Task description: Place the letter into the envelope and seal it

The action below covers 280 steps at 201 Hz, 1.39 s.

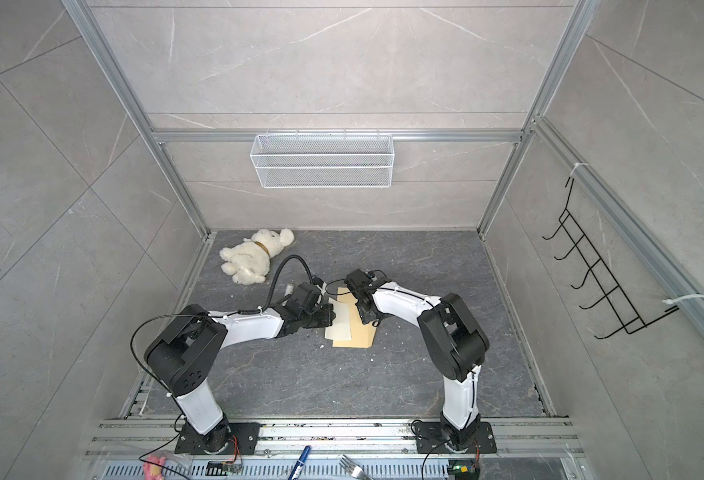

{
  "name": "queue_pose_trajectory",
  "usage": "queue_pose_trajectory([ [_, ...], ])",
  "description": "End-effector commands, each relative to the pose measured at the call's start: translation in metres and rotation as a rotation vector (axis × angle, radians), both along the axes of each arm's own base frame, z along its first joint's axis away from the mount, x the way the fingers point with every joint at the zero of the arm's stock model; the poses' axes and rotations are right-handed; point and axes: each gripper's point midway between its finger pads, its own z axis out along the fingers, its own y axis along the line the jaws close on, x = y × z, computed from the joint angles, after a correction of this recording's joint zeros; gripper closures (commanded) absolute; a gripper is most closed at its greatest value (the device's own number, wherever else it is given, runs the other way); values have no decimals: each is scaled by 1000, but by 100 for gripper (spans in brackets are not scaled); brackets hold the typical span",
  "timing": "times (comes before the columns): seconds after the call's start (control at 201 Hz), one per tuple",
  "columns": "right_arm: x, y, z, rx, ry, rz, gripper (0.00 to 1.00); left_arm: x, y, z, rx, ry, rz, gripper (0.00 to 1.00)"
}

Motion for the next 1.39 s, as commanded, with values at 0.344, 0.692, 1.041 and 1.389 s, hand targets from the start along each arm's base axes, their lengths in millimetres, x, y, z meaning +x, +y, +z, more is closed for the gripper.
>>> queue_pose_trajectory([
  [0.344,-28,66,144,708,-238,168,8,3,-20,146,-275,-252,-75,100],
  [0.692,-54,79,196,1206,-284,256,8,-4,-11,245,-779,-302,-142,100],
  [1.041,-49,82,218,1456,-263,285,9,-20,-11,274,-914,-309,-193,100],
  [1.389,-50,96,240,1578,-237,361,44,-21,-13,276,-960,-284,-205,100],
])
